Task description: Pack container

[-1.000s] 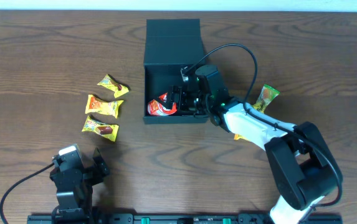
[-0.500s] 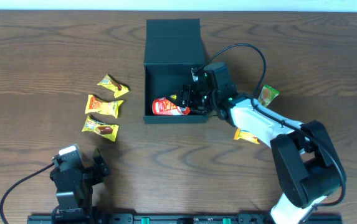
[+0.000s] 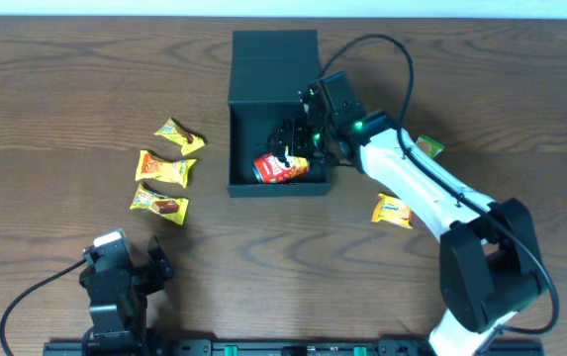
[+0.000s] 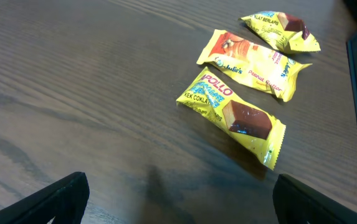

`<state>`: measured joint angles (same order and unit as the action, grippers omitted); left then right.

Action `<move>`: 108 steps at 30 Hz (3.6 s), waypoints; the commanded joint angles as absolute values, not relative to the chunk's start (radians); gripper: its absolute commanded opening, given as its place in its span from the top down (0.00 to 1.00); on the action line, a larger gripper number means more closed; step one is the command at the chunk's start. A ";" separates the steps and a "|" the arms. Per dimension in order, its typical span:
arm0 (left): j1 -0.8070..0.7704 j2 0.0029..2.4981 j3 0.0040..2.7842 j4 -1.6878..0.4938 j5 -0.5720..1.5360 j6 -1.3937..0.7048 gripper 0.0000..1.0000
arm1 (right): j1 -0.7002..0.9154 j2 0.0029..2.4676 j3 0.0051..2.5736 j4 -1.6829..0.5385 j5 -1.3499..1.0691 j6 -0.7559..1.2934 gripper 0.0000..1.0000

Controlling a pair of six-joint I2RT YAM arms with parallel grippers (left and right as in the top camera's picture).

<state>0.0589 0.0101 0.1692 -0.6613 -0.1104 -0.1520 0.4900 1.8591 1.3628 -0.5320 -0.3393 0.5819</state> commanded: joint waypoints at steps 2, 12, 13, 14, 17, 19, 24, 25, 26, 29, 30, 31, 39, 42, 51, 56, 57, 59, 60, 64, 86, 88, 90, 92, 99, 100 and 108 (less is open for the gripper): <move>0.065 0.004 0.162 -0.661 -0.104 -0.138 0.04 | 0.511 1.845 1.438 -0.575 -0.314 0.494 0.11; 0.065 0.004 0.162 -0.661 -0.103 -0.139 0.04 | 0.595 1.851 1.602 -0.889 0.193 0.425 0.99; 0.065 0.004 0.162 -0.661 -0.103 -0.138 0.05 | 0.596 1.852 1.592 -0.870 0.219 0.425 0.98; 0.065 0.004 0.162 -0.661 -0.103 -0.138 0.04 | 0.596 1.858 1.571 -0.830 0.239 0.424 0.98; 0.065 0.004 0.162 -0.661 -0.103 -0.138 0.05 | 0.583 1.865 1.515 -0.709 0.244 0.373 0.98; 0.065 0.004 0.162 -0.662 -0.103 -0.138 0.04 | 0.575 1.881 1.496 -0.643 0.258 0.331 0.98; 0.065 0.004 0.162 -0.661 -0.103 -0.138 0.05 | 0.568 1.964 1.495 -0.561 0.258 0.268 0.98; 0.065 0.004 0.162 -0.661 -0.103 -0.138 0.05 | 0.568 1.980 1.495 -0.548 0.254 0.268 0.99; 0.065 0.004 0.162 -0.661 -0.103 -0.138 0.05 | 0.568 1.999 1.495 -0.535 0.249 0.268 0.99; 0.065 0.004 0.162 -0.661 -0.103 -0.138 0.05 | 0.569 2.046 1.495 -0.508 0.237 0.269 0.99; 0.065 0.004 0.162 -0.661 -0.103 -0.138 0.04 | 0.569 2.058 1.495 -0.504 0.232 0.270 0.98; 0.065 0.004 0.162 -0.661 -0.103 -0.138 0.05 | 0.568 2.072 1.495 -0.502 0.228 0.276 0.98; 0.065 0.004 0.162 -0.661 -0.103 -0.138 0.05 | 0.571 2.096 1.495 -0.516 0.167 0.295 0.98; 0.065 0.004 0.162 -0.661 -0.103 -0.139 0.04 | 0.571 2.096 1.495 -0.544 0.140 0.319 0.98; 0.065 0.004 0.162 -0.661 -0.099 -0.139 0.05 | 0.606 2.096 1.502 -0.587 0.070 0.331 0.98; 0.065 0.004 0.162 -0.662 -0.081 -0.139 0.04 | 0.635 2.096 1.507 -0.614 0.070 0.355 0.98; 0.065 0.004 0.162 -0.661 -0.077 -0.139 0.05 | 0.641 2.096 1.507 -0.617 0.070 0.355 0.98; 0.065 0.004 0.162 -0.662 -0.077 -0.139 0.04 | 0.653 2.096 1.507 -0.617 0.059 0.355 0.98; 0.065 0.004 0.162 -0.662 -0.077 -0.138 0.05 | 0.656 2.096 1.510 -0.617 0.047 0.355 0.99; 0.065 0.004 0.162 -0.662 -0.077 -0.138 0.05 | 0.659 2.096 1.512 -0.617 0.030 0.355 0.98; 0.065 0.004 0.162 -0.669 -0.077 -0.138 0.05 | 0.658 2.054 1.774 -0.932 0.274 0.366 0.98; 0.065 0.004 0.162 -0.669 -0.077 -0.138 0.05 | 0.658 2.024 1.851 -1.016 0.302 0.362 0.98; 0.065 0.004 0.162 -0.664 -0.076 -0.139 0.04 | 0.659 1.957 1.914 -1.098 0.315 0.335 0.98; 0.065 0.004 0.162 -0.651 -0.069 -0.150 0.05 | 0.659 1.870 1.913 -1.128 0.314 0.332 0.98; 0.065 0.004 0.162 -0.633 0.063 -0.163 0.05 | 0.661 1.490 1.623 -1.083 0.311 0.352 0.98; 0.065 0.004 0.162 -0.617 0.065 -0.160 0.04 | 0.661 1.439 1.550 -1.033 0.317 0.367 0.98; 0.065 0.004 0.162 -0.448 0.210 -0.329 0.05 | 0.646 1.176 1.002 -0.696 0.325 0.580 0.98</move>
